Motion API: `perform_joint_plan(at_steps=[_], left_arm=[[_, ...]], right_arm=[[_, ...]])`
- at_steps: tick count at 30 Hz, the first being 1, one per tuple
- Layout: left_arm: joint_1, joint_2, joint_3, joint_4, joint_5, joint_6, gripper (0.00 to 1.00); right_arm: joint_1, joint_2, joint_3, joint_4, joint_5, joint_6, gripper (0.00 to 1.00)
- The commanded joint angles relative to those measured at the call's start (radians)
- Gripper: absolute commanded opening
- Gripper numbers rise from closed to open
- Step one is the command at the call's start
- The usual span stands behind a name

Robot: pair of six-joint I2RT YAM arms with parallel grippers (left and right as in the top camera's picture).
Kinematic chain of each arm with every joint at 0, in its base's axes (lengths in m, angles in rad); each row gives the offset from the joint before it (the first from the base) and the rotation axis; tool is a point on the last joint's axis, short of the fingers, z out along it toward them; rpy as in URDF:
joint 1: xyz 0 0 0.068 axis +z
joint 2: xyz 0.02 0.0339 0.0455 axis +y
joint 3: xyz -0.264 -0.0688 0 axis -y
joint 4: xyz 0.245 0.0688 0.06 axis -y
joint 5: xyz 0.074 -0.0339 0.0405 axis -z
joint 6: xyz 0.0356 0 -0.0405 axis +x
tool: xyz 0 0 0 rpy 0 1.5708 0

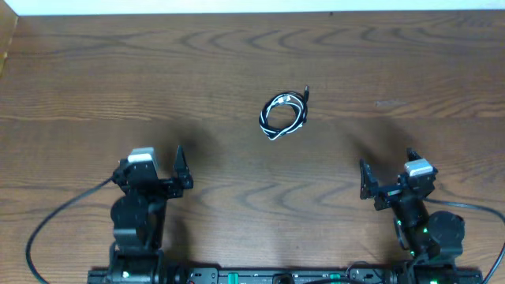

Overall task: Untangle cables
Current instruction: 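Reach the left gripper to the cable bundle and grasp it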

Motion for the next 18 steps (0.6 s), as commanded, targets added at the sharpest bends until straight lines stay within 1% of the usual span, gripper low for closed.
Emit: perform_joint_plan(at_steps=[1,5,12,18], left_arm=[[-0.002,0.142,0.156,-0.061,0.090,-0.019,0.98],[-0.002,0.326,0.365,-0.200,0.213,-0.019,0.98],[-0.003,0.604,0.690,-0.437,0.342,-0.019,0.98],[-0.067,0.821,0.944,-0.622,0.355,-0.018,0.98]], right_arm=[[0.007,0.140,0.141,0.003,-0.083,0.018,0.99],[0.007,0.312,0.314,-0.048,-0.132,0.018,0.99],[0.006,0.554,0.626,-0.290,-0.143,0.017,0.99],[0.006,0.712,0.847,-0.485,-0.147,0.017,0.99]])
